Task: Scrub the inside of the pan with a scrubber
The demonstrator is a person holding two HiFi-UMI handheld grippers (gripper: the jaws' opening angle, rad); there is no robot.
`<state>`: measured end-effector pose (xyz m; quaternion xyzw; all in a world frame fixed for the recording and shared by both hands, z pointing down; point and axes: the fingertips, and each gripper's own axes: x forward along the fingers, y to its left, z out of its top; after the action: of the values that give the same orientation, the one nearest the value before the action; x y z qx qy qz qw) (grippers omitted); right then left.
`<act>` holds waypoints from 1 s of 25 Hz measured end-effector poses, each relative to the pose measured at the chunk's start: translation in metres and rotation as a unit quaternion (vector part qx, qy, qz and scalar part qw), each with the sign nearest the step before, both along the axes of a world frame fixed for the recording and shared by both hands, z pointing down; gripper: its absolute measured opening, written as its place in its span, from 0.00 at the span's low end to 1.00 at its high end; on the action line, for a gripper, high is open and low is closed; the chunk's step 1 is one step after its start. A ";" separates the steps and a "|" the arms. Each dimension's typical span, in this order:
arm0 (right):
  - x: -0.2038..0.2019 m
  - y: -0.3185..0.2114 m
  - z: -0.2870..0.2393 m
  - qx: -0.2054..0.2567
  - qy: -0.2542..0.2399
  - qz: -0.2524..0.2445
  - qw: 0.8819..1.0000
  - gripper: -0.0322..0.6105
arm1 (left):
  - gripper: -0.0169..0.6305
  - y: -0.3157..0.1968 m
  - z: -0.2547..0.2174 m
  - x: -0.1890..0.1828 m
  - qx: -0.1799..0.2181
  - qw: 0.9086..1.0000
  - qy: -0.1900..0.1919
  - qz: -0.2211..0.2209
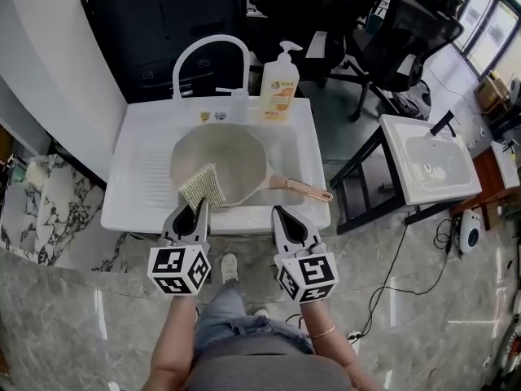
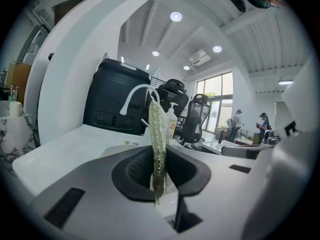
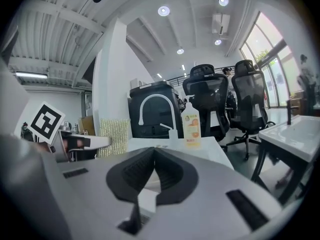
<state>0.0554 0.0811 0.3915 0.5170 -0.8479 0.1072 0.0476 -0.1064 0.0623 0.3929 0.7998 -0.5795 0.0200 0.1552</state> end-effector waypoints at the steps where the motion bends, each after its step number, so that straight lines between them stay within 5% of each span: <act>1: -0.002 -0.011 0.000 -0.001 0.000 0.005 1.000 0.07 | 0.12 -0.011 0.000 -0.004 -0.002 1.000 -0.002 0.003; 15: -0.003 -0.127 0.008 -0.029 0.017 0.094 0.995 0.07 | 0.12 -0.133 0.028 -0.020 -0.062 0.994 -0.017 0.092; 25: 0.015 -0.143 0.025 -0.057 0.025 0.135 0.989 0.07 | 0.12 -0.162 0.072 0.022 -0.130 0.968 -0.047 0.209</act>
<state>0.0700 -0.0617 0.4161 0.6260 -0.7610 0.1482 0.0831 -0.0849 -0.0993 0.4653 0.8742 -0.3990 0.1642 0.2227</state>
